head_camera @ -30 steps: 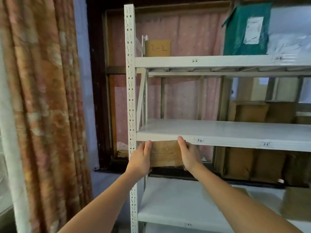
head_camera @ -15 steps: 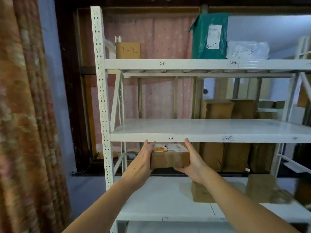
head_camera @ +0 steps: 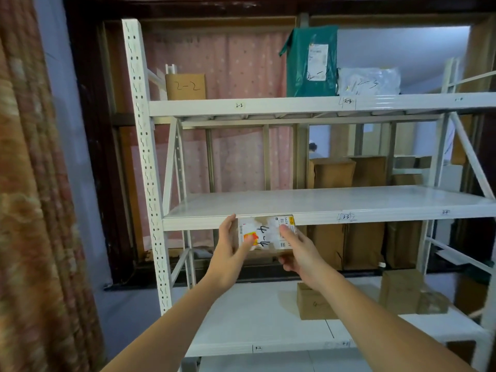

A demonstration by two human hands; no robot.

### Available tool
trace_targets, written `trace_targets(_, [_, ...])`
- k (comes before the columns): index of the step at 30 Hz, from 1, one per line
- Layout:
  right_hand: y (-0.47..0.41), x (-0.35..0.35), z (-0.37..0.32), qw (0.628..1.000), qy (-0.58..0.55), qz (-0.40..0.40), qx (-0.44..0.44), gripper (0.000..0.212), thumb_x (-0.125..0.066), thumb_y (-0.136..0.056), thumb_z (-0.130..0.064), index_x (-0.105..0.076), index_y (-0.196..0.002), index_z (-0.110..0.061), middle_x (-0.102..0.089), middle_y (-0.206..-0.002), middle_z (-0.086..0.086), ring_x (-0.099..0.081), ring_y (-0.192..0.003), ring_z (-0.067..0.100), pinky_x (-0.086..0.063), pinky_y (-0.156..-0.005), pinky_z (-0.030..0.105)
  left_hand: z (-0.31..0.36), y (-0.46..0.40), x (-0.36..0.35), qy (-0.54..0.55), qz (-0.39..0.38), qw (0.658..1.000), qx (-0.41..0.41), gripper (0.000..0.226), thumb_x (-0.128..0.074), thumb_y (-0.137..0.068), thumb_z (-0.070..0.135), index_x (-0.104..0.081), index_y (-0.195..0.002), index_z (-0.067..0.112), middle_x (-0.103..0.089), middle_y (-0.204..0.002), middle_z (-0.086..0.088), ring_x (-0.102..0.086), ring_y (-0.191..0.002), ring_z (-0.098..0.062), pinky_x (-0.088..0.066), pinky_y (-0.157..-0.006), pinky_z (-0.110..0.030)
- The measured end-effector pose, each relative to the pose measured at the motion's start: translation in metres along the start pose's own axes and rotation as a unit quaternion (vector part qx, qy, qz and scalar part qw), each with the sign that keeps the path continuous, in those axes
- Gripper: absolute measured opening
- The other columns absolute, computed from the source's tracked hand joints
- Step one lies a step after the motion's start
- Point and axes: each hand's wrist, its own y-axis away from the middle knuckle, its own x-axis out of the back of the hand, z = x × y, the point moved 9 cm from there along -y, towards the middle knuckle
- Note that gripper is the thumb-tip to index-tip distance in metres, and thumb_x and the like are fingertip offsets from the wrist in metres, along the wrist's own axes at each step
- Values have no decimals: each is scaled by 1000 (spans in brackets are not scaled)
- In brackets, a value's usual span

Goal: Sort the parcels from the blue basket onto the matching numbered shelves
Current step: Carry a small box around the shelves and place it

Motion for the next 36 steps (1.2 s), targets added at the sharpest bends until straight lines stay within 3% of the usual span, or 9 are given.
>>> trace_targets(3, [7, 14, -6, 998, 67, -3, 15, 37, -65, -93, -49, -64, -124, -31, -76, -98, 9, -57, -66, 17, -43, -51, 25, -15, -11, 4, 54, 37, 993, 103, 53, -54, -96, 56, -50, -142, 29, -63, -126, 12, -61, -118, -11, -47, -93, -29])
trace_targets(7, [16, 33, -15, 991, 133, 19, 19, 32, -69, -91, -47, -66, -120, -33, -77, -96, 5, -64, -77, 17, -45, -60, 28, -29, -9, -24, 45, -93, 980, 172, 35, -58, -101, 41, -69, -121, 14, -78, -95, -7, -75, -84, -20, -62, -79, -37])
trace_targets(10, [16, 57, -17, 988, 132, 72, 24, 42, -74, -84, -49, -64, -119, -28, -76, -103, -1, -70, -94, 18, -56, -85, 36, -33, 2, -61, 26, -189, 964, 187, 33, -57, -102, 38, -66, -124, 16, -79, -102, -4, -75, -95, -22, -63, -83, -39])
trace_targets(12, [18, 72, -17, 988, 104, 108, 28, 50, -77, -82, -49, -60, -122, -23, -75, -105, -2, -74, -91, 16, -59, -80, 36, -33, 8, -92, -2, -235, 955, 179, 34, -58, -100, 43, -62, -125, 20, -78, -107, -1, -74, -99, -20, -62, -87, -41])
trace_targets(15, [29, 95, -19, 985, 79, 147, 42, 46, -69, -88, -51, -55, -122, -23, -74, -104, -4, -75, -86, 13, -60, -70, 30, -32, 11, -129, 47, -204, 961, 183, 41, -57, -99, 48, -57, -127, 19, -76, -112, -1, -74, -99, -19, -62, -87, -42])
trace_targets(20, [55, 143, 0, 974, 153, 164, 21, 49, -48, -96, -64, -65, -118, -23, -77, -99, -4, -74, -90, 10, -60, -83, 34, -32, 8, -189, 189, -122, 949, 221, 49, -57, -94, 56, -52, -130, 23, -74, -116, 0, -72, -104, -21, -63, -84, -42])
trace_targets(25, [90, 208, 18, 950, 153, 272, 16, 42, -38, -100, -63, -62, -108, -30, -74, -95, -6, -72, -82, 11, -59, -62, 28, -27, 9, -266, 173, -99, 961, 193, 69, -42, -87, 79, -57, -127, 25, -76, -109, -1, -76, -92, -18, -64, -77, -41])
trace_targets(30, [121, 273, 39, 924, 181, 338, 11, 42, -38, -97, -65, -62, -102, -32, -73, -91, -10, -73, -82, 10, -60, -68, 24, -26, 21, -339, 126, -162, 965, 167, 56, -33, -100, 65, -57, -118, 18, -77, -90, -5, -75, -76, -28, -64, -67, -47])
trace_targets(36, [120, 332, 66, 903, 201, 379, -10, 41, -38, -97, -68, -61, -108, -36, -73, -98, -9, -73, -89, 11, -62, -83, 38, -47, 11, -400, 107, -223, 957, 151, 55, -29, -102, 62, -56, -121, 18, -76, -92, -7, -75, -74, -25, -64, -62, -44])
